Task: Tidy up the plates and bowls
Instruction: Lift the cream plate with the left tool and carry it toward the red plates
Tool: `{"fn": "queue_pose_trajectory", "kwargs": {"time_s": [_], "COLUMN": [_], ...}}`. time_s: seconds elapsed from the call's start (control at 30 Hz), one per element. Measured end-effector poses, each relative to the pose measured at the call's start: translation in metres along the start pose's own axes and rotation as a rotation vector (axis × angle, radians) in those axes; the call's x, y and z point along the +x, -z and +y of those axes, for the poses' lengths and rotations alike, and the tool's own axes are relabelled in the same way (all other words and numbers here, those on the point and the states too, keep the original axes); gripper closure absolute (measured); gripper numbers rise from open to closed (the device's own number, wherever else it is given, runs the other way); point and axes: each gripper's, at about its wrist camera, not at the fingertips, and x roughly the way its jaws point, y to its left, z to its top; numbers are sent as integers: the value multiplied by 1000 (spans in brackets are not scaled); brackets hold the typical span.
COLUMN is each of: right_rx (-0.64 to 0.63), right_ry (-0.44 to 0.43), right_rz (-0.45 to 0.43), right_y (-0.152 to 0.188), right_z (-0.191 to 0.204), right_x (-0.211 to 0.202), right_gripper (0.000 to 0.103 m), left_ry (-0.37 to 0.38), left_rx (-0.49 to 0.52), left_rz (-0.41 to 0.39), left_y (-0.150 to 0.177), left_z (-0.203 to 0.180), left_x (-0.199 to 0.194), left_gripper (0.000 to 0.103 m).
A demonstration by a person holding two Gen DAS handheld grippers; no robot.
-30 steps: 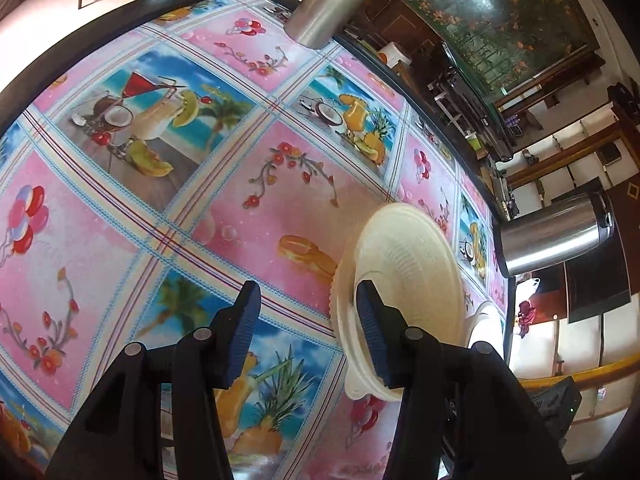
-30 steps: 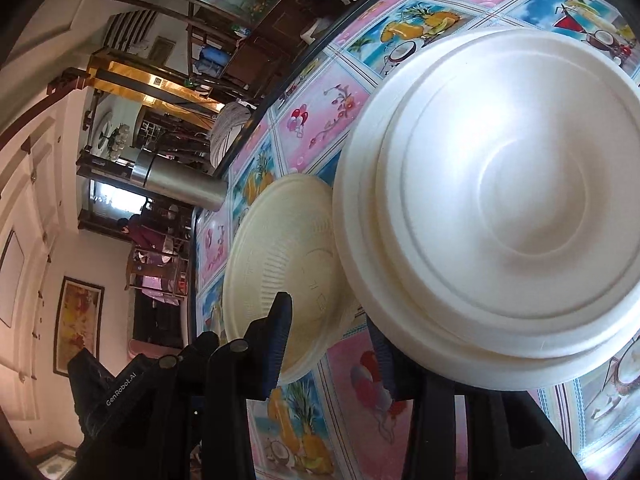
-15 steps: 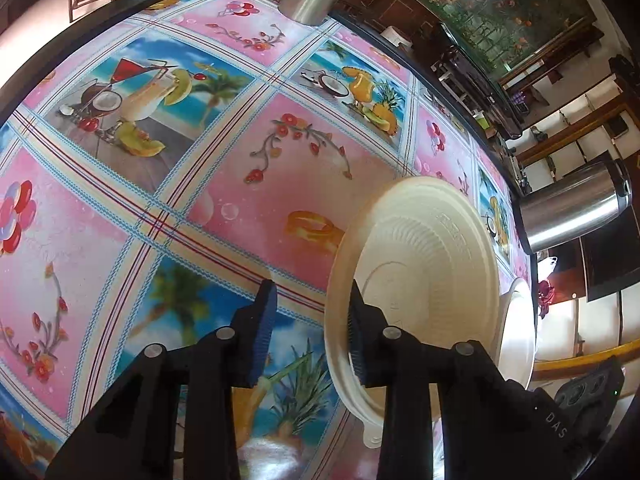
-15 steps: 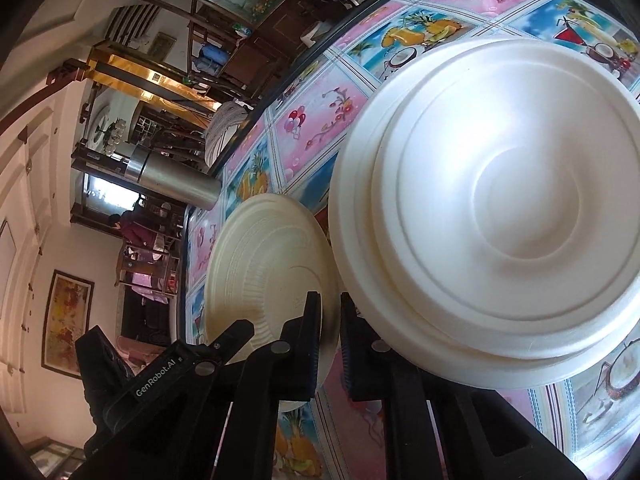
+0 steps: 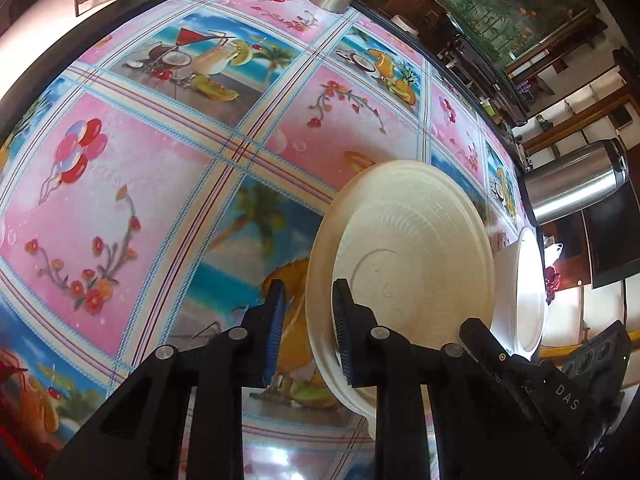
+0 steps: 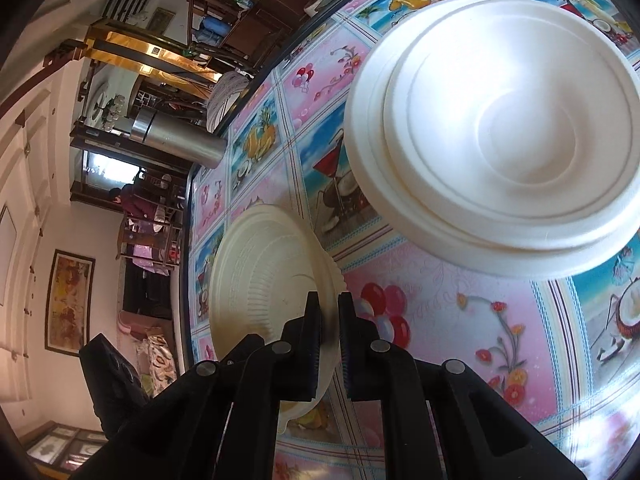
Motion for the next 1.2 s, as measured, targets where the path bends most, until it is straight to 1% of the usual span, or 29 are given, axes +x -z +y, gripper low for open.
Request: {"fn": "queue_pose_trajectory", "kwargs": {"time_s": [0.27, 0.37, 0.53, 0.73, 1.03, 1.2], "right_rx": [-15, -31, -56, -81, -78, -81], "right_ry": [-14, -6, 1, -27, -89, -99], "right_rz": [22, 16, 11, -18, -52, -76], "right_y": [38, 48, 63, 86, 114, 132], "right_z": [-8, -8, -13, -31, -57, -67], "right_x": [-17, -24, -33, -48, -72, -86], "right_gripper": [95, 94, 95, 95, 94, 94], "left_ry": [-17, -36, -37, -50, -35, -29], "left_rx": [21, 34, 53, 94, 151, 180], "left_rz": [7, 7, 16, 25, 42, 47], "left_y": [33, 44, 63, 91, 127, 144], "left_z": [11, 11, 12, 11, 11, 13], "left_x": [-12, -17, -25, -36, -51, -58], "left_gripper": [82, 82, 81, 81, 81, 81]}}
